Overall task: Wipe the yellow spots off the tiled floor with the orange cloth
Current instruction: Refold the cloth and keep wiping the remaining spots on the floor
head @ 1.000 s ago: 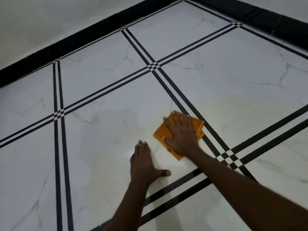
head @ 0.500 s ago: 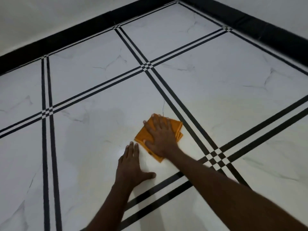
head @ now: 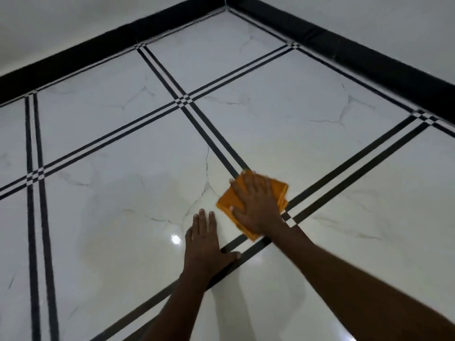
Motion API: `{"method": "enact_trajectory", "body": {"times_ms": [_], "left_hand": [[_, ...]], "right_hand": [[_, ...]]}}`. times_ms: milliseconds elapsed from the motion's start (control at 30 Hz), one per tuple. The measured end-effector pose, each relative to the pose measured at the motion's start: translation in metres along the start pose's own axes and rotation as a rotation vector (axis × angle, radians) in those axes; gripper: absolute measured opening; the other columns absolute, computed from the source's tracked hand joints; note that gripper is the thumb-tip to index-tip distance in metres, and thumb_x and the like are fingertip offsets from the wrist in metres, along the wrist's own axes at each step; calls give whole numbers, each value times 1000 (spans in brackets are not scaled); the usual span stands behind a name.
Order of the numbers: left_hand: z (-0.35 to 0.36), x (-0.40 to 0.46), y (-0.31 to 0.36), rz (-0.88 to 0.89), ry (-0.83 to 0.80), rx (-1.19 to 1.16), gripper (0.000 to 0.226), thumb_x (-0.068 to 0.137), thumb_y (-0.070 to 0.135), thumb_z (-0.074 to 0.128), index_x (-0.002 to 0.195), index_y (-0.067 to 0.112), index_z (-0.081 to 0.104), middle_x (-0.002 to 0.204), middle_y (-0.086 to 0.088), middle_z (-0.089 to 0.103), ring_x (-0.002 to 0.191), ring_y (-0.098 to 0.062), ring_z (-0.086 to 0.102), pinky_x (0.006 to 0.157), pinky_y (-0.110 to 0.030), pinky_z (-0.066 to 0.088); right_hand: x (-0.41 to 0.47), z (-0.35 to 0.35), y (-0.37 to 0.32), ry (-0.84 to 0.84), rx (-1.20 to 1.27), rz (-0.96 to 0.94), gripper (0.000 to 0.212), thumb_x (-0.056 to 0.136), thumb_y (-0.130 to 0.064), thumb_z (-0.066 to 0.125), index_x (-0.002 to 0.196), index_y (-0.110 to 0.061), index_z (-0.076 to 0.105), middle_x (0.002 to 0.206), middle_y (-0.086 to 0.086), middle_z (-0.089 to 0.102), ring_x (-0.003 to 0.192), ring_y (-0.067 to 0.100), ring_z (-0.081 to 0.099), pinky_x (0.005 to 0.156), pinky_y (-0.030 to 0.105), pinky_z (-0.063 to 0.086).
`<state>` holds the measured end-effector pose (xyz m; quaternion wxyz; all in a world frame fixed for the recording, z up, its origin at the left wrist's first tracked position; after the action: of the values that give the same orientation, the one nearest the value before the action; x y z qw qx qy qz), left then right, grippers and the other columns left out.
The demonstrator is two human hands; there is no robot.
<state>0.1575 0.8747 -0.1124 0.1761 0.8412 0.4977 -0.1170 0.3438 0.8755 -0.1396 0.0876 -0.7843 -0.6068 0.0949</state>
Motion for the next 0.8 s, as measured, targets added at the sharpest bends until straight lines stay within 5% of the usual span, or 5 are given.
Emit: {"method": "enact_trajectory", "body": {"times_ms": [133,300,533,633,800], "left_hand": [[-2,-7,-9,-11,-10,-26,131,71,77,62,158,16,-14,165,-8,-22,154,-27,-16,124,-45,4],[0,0,0,-2,-38,5,132,70,75,64,158,14,-13,165,-11,-21,153,-29,-16,125,-45,5],[-7,2,-8,31,-164,86,130,73,69,69,158,14,-12,165,-11,-20,154,-30,-11,125,-43,13],[-16,0,-11,52,-193,94,123,77,64,69,159,14,-9,166,-11,-17,155,-28,-9,125,-43,16],[-15,3,-9,54,-177,228,117,80,58,68,158,7,-3,166,-18,-8,154,-35,3,120,-45,27]], "right_hand": [[-115,-13,42,16,21,38,78,96,-69,32,164,-36,9,173,6,4,160,32,5,126,59,9],[-32,-50,173,41,-50,372,82,92,-74,18,163,-32,15,169,19,20,154,42,20,122,65,17],[-41,16,-18,-29,47,28,79,96,-69,27,164,-35,7,173,10,-2,159,36,-3,125,62,1],[-56,6,5,-6,21,-62,71,101,-63,25,164,-37,6,173,7,1,159,34,3,126,59,1],[-9,-34,137,49,-38,423,65,104,-56,20,164,-31,13,170,17,15,156,42,15,124,63,12]]}}
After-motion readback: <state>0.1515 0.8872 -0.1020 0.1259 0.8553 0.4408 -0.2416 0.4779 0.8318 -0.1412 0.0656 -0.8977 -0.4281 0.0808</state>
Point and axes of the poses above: each hand's wrist, its own x-axis towards the middle knuckle, its own z-axis out of the palm, y = z × x, the point moved 5 cm from there along x, towards the middle knuckle
